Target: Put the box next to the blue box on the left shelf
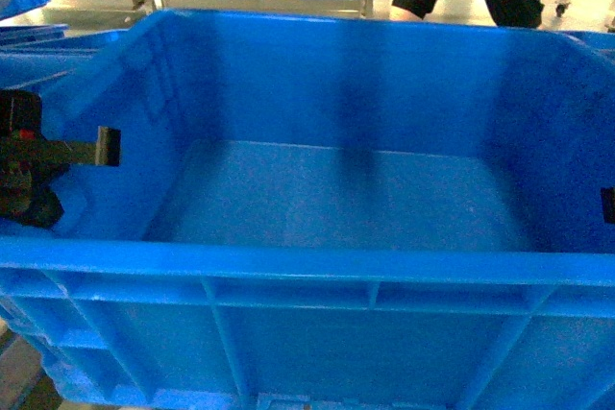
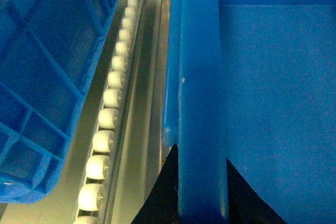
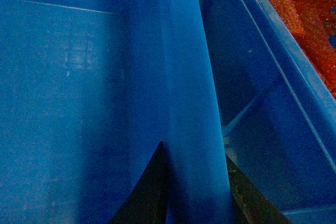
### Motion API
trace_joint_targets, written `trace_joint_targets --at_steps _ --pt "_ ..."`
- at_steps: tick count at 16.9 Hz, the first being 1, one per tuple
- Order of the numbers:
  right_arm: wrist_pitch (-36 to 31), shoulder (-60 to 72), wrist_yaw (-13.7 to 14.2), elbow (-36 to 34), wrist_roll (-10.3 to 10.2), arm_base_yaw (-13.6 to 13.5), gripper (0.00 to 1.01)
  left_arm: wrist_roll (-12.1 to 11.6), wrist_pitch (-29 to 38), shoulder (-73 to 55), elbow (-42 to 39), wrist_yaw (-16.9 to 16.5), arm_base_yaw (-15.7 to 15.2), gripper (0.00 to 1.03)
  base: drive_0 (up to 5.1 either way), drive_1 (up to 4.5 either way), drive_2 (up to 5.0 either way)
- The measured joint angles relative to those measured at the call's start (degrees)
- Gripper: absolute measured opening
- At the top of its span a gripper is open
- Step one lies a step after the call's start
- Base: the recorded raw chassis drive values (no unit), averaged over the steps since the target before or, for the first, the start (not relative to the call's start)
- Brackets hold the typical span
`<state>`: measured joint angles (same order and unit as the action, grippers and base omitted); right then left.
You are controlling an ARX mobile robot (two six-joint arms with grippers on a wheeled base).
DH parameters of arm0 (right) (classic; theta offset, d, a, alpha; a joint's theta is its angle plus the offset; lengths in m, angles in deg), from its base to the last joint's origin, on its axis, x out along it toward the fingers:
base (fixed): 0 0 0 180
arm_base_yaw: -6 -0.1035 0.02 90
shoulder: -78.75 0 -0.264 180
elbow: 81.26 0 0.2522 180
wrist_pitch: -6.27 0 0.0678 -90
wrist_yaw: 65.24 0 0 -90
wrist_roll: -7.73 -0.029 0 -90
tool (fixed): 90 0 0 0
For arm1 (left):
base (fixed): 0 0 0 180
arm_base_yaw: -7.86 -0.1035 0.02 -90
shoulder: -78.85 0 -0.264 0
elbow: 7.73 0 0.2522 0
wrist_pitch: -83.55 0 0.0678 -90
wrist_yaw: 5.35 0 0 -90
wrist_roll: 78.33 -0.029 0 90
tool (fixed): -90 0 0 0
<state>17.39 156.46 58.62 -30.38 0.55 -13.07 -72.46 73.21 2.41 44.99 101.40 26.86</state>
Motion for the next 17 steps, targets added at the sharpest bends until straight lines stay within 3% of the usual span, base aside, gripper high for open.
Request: trace_joint_targets --at_steps 2,5,6,7,8,11,13,14,17 --pt "1.99 1.22 -0.13 0.2 0.35 -0.52 0.17 1.66 -3.41 -1.44 0.46 -0.13 0.09 0.08 0.0 0.0 0.0" --pt "4.68 2.12 1.16 1.64 -1.53 -1.99 0.17 0.81 -0.68 -4.13 0.76 -2.01 -0.15 0.08 0.0 0.0 0.0" --pt "4.87 2.12 1.49 1.88 -2.01 -2.29 0.18 0.57 0.5 -4.61 0.72 -1.79 -0.68 0.13 0.0 0.0 0.0" --pt "4.94 2.12 5.18 2.51 -2.14 -3.93 0.28 0.37 2.93 -4.9 0.35 1.22 -0.15 0.24 0.0 0.0 0.0" --pt "2.32 2.16 8.48 2.62 -1.09 -5.01 0.39 0.39 6.16 -4.5 -0.28 1.22 0.13 0.36 0.0 0.0 0.0" --pt "-11.54 -2.93 10.62 3.34 3.28 -7.69 0.7 -1.57 17.75 0.44 1.2 -0.04 1.6 0.67 0.0 0.0 0.0" --pt "-17.75 -4.55 12.13 4.17 5.66 -8.72 0.94 -3.19 21.2 3.3 2.82 1.46 1.97 0.91 0.0 0.0 0.0" --pt "-17.09 -4.59 12.9 4.17 6.01 -9.01 1.0 -3.72 20.57 3.5 2.82 2.75 1.97 1.0 0.0 0.0 0.0" --pt "-17.11 -4.57 13.03 4.17 6.82 -9.09 0.98 -4.37 20.48 3.34 2.82 3.08 1.9 0.98 0.0 0.0 0.0"
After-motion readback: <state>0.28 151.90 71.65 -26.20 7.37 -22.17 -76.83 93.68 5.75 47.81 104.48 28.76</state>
